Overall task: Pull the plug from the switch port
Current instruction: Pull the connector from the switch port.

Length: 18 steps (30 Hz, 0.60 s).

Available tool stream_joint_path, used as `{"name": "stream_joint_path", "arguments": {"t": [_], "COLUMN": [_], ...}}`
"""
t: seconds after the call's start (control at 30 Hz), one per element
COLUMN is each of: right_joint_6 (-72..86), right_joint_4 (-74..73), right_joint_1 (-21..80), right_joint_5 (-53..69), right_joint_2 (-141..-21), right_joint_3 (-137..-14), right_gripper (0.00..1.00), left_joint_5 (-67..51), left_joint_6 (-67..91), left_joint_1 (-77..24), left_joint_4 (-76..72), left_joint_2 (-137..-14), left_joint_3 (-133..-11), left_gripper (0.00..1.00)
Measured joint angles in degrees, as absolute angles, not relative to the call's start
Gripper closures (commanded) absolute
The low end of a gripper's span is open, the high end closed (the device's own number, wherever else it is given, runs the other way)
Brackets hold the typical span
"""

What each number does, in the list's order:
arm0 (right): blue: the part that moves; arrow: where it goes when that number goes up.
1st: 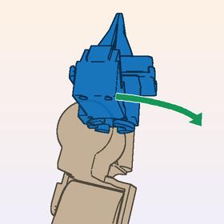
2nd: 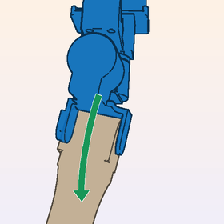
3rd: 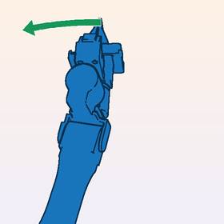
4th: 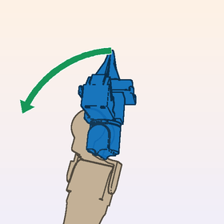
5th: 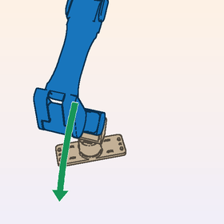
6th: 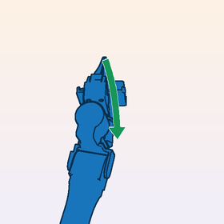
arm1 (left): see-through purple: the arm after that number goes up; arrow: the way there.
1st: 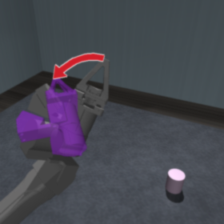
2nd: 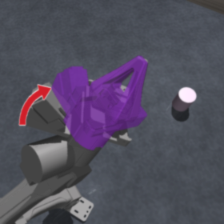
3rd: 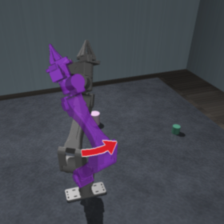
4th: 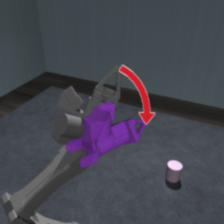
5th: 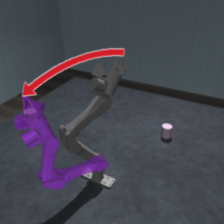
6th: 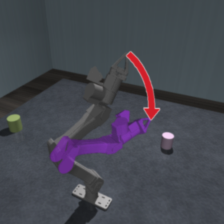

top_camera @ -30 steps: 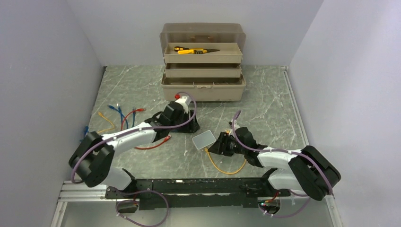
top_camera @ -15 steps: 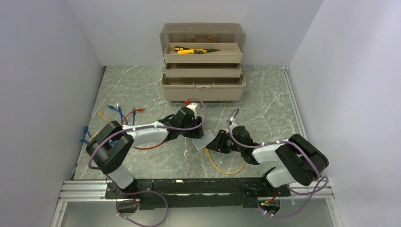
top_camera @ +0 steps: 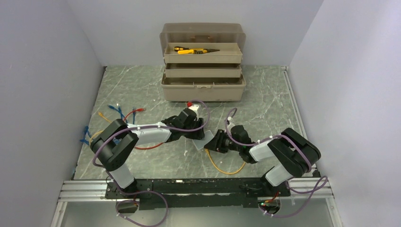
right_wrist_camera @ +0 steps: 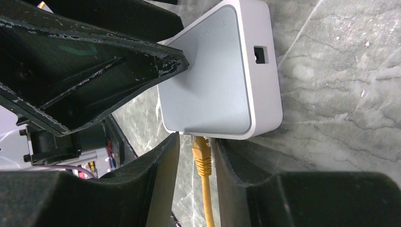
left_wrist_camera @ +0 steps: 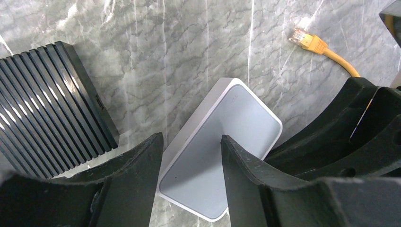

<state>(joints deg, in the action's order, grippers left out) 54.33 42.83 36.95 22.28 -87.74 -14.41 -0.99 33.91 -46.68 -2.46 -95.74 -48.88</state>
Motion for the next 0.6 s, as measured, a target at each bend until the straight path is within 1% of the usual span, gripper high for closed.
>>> {"name": "stream_joint_path", "arguments": {"t": [0.17,0.3,0.6], "right_joint_6": [54.2,54.1,53.5], "right_joint_4": [42.2,41.8,41.1], "right_joint_1": [36.9,36.9,36.9], "right_joint_5": [22.9,23.1,23.1], "right_joint_2": [-87.7,-87.7,-87.7], "right_joint_3": [-14.3,-14.3,-14.4], "right_gripper": [0.69,0.69,0.74], "left_joint_5": [-1.0,-1.0,-1.0], "left_joint_6": [34.2,34.3,34.9], "left_joint_1": [-46.9,-47.0,-47.2], "left_joint_4": [-3.4,-3.8,-4.8], "left_joint_2": [-96.4,-96.5,-96.6], "left_joint_3": [-48.9,-48.8,-48.4], "left_gripper": [0.46,0.47,0.49]}}
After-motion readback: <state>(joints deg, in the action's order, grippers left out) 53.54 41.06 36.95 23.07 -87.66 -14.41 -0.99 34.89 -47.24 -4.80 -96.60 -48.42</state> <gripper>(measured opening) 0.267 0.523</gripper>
